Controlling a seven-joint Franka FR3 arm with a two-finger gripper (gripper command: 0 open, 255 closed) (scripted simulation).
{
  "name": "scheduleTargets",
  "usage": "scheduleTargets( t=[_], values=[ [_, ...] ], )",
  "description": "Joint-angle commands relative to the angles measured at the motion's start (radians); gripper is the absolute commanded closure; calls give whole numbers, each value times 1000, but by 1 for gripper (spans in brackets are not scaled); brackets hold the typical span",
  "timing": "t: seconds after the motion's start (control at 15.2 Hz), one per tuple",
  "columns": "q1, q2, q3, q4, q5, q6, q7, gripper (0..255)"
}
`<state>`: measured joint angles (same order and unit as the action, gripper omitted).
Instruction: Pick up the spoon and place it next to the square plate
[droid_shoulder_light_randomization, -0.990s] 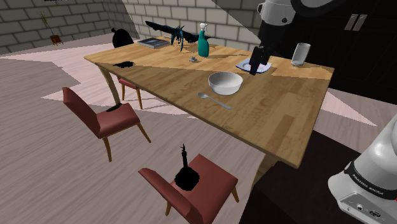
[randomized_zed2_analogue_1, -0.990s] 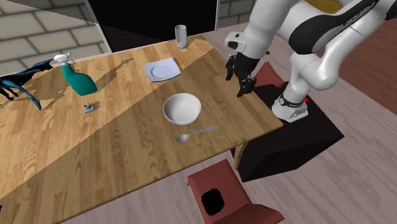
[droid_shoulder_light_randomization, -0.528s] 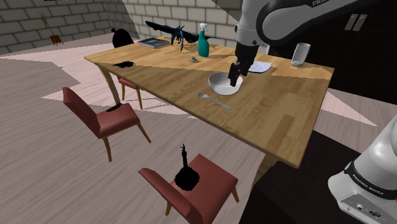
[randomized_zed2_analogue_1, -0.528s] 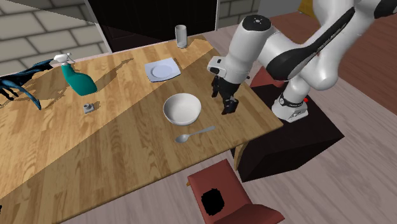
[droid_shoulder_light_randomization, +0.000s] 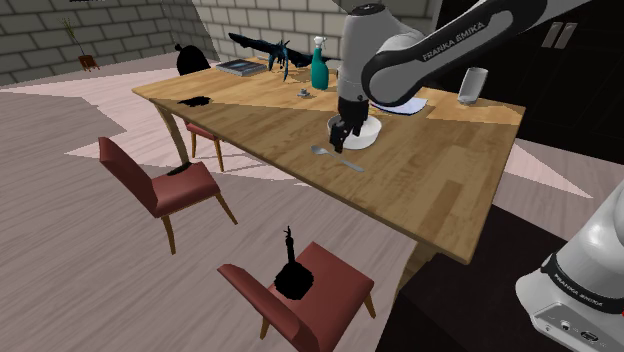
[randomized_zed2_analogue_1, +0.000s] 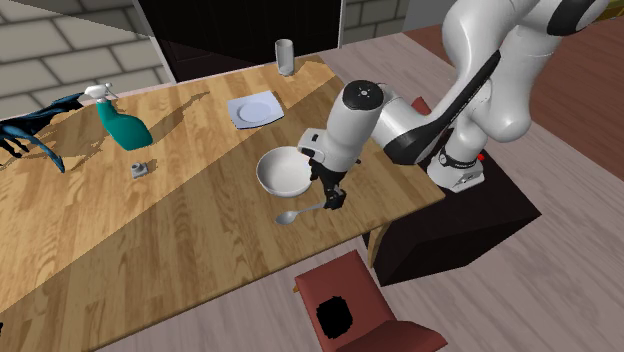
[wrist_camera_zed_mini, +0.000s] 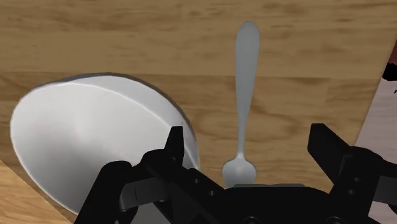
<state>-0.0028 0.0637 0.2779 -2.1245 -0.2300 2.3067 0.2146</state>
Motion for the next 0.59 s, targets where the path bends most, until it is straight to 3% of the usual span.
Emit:
scheduleTargets(
  t=[0.0, 0.53],
  values=[
    [10, 83, 2, 49, -48, 23, 39, 0],
    [8, 160, -11, 40, -98, 103, 72, 0]
  ],
)
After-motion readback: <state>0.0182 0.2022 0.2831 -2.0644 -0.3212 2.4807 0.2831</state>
